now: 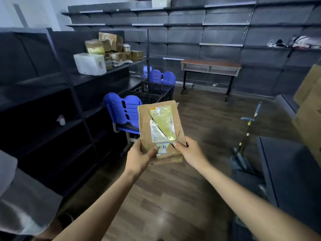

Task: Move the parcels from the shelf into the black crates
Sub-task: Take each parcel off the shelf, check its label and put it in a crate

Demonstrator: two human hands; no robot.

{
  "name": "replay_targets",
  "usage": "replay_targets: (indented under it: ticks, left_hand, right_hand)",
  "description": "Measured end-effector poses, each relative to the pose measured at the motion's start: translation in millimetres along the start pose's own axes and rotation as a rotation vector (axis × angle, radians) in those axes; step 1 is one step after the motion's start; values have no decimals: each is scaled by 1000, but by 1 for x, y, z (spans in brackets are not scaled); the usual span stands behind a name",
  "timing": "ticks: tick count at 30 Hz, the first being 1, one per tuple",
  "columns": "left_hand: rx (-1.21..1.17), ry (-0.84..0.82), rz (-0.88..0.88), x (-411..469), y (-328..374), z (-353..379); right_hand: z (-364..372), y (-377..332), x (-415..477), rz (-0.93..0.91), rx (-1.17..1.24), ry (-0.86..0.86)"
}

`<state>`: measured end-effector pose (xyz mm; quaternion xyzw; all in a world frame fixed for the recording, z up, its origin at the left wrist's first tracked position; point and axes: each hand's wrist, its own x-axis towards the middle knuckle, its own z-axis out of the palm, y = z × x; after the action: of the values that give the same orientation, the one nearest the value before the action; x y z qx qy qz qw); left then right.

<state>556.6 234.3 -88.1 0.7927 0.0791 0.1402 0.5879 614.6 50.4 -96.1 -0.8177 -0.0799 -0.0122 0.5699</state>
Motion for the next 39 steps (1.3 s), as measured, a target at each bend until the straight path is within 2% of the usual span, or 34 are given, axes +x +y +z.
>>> replay_targets:
  ticks: [18,23,30,39]
  left_hand:
    - [77,126,-69,368,-36,76]
    - [79,189,-106,475,-51,118]
    - [36,358,-182,609,-58,168]
    - [69,537,-276,731,-92,169]
  right_hand:
    - [30,51,401,-37,2,-112]
    - [27,74,527,-51,11,-195]
    - [20,85,693,-151,-88,-357]
    - [80,97,842,-194,-110,-582]
